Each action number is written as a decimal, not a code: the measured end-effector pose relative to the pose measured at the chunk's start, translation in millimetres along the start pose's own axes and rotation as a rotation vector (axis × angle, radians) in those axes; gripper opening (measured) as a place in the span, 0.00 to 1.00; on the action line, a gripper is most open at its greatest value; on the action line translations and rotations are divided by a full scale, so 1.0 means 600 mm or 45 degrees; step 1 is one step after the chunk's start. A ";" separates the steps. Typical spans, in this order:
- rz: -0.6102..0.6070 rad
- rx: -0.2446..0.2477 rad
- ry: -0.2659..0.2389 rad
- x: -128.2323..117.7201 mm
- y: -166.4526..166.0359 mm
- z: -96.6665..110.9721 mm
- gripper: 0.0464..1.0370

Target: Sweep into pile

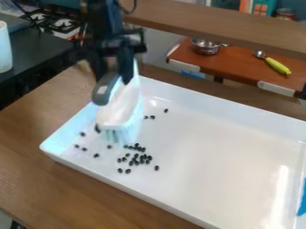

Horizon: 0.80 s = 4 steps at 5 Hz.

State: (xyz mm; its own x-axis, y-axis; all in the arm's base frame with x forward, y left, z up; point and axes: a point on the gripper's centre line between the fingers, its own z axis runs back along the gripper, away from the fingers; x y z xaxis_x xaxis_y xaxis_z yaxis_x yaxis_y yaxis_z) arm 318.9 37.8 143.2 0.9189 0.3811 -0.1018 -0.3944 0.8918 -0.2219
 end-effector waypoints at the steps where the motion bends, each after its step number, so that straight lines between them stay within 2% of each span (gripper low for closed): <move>1: -0.053 -0.038 -0.017 -0.016 -0.063 0.001 0.44; 2: -0.113 -0.047 -0.073 -0.034 -0.145 -0.021 0.44; 3: -0.146 -0.050 -0.077 -0.061 -0.213 -0.061 0.44; 4: -0.176 -0.037 -0.075 -0.080 -0.240 -0.092 0.44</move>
State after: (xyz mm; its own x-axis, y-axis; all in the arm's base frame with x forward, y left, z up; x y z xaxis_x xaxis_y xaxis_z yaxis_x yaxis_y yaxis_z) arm 331.3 -122.1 126.7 0.9630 0.2693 -0.0110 -0.2629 0.9297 -0.2580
